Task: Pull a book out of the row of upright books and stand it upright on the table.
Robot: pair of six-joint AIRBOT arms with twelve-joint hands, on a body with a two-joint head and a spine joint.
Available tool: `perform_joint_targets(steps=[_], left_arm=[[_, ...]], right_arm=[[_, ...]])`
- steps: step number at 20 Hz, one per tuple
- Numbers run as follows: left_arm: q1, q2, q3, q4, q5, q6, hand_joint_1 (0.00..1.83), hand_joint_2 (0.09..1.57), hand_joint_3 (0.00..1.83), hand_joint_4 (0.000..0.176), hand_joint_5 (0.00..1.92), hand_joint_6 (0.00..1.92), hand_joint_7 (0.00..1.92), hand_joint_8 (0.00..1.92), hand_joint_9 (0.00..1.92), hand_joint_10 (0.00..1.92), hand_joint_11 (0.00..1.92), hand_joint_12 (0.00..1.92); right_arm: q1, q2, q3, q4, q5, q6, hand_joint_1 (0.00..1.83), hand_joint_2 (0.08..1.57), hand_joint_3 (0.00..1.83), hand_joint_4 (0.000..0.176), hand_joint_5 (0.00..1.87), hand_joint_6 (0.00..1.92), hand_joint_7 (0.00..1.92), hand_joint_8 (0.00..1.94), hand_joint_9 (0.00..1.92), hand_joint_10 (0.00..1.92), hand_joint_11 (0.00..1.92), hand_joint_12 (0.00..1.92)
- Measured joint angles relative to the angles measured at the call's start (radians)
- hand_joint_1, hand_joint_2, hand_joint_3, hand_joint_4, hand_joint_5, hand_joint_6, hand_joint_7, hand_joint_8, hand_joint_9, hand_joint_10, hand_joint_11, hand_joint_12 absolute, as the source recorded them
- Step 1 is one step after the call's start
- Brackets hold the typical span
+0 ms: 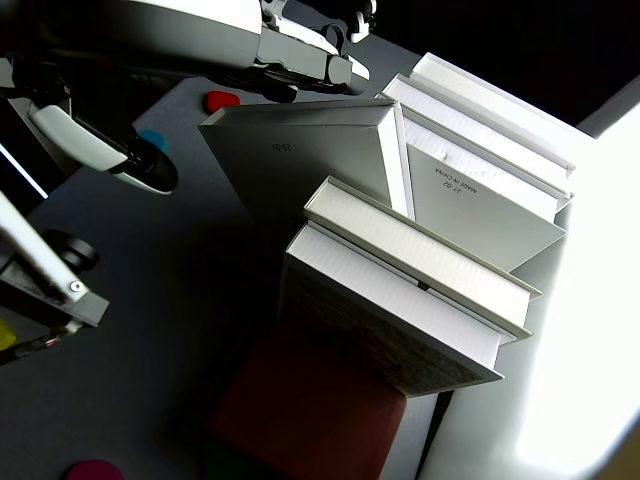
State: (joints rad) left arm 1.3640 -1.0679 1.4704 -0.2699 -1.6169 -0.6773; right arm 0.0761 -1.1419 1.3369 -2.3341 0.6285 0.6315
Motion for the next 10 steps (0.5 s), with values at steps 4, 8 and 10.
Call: perform_joint_targets(steps=[4,8,10], left_arm=[[0.0,-0.002,0.0,-0.003,0.002,0.0,0.91,1.07,0.0,0.044,0.37,0.02,0.31,0.0,0.49,0.03,0.0,1.3],[0.0,-0.003,0.0,-0.001,0.001,0.0,0.94,1.07,0.0,0.033,0.38,0.01,0.31,0.0,0.49,0.02,0.0,1.34],[0.0,-0.004,0.0,0.002,0.001,0.0,0.89,1.06,0.0,0.051,0.39,0.02,0.32,0.0,0.49,0.02,0.0,1.36]], right_arm=[[-0.007,-0.013,0.019,0.043,0.011,0.013,1.3,1.21,0.0,0.0,0.85,1.15,0.66,1.04,0.57,1.37,0.32,1.7],[-0.007,-0.026,0.046,0.071,0.069,0.008,1.37,1.12,0.0,0.0,0.97,0.85,0.93,1.07,0.87,1.35,0.7,1.58],[-0.007,-0.026,0.047,0.078,0.073,0.008,1.27,1.14,0.01,0.0,0.93,0.82,0.94,1.29,0.91,1.48,0.82,1.81]])
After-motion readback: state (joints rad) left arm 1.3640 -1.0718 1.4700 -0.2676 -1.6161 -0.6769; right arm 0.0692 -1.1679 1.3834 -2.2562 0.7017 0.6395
